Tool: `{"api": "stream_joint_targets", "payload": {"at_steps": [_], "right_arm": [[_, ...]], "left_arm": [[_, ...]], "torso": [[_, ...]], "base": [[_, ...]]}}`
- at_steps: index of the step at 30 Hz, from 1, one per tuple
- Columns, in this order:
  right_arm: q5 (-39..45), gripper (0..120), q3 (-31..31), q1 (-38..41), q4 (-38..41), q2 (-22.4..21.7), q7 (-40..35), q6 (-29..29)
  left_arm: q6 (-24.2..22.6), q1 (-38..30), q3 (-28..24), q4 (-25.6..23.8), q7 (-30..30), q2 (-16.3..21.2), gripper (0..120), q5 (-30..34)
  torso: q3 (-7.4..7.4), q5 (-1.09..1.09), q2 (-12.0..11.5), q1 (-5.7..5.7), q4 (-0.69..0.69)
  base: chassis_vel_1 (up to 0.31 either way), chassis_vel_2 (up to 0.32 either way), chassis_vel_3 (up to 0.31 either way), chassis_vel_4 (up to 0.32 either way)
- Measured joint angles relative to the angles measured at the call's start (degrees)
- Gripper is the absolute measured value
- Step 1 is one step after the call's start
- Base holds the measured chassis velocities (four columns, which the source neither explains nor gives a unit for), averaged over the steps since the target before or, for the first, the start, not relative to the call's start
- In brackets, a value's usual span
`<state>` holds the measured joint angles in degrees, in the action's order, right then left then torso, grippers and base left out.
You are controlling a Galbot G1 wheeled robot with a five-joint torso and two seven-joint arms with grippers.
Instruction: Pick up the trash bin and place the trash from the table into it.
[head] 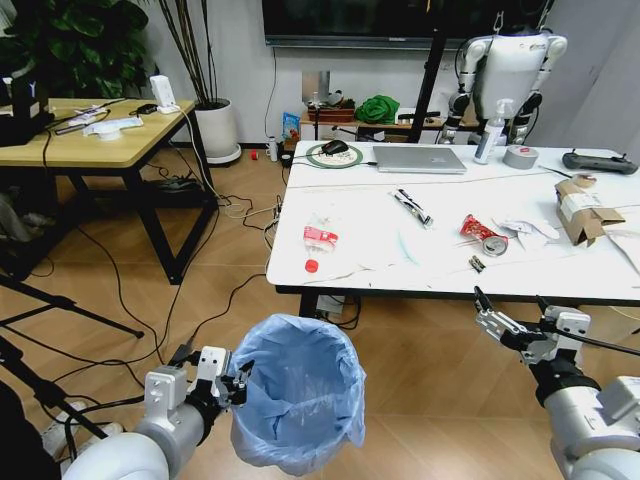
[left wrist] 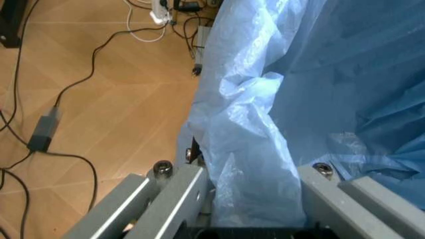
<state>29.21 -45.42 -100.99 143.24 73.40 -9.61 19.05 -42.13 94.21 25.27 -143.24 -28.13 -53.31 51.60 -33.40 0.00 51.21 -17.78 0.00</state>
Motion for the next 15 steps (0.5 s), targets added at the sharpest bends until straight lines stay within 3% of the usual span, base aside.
{"api": "stream_joint_targets", "payload": {"at_steps": [15], "right_arm": [[0.2, 100, 0.7, 0.7, 0.0, -0.5, 0.0, 0.5]], "left_arm": [[0.0, 0.3, 0.3, 0.0, 1.0, 0.3, 2, -0.2]], "torso": [[-2.21, 0.00, 3.9, -1.70, 0.00]], "base": [[0.000, 0.000, 0.000, 0.000]]}}
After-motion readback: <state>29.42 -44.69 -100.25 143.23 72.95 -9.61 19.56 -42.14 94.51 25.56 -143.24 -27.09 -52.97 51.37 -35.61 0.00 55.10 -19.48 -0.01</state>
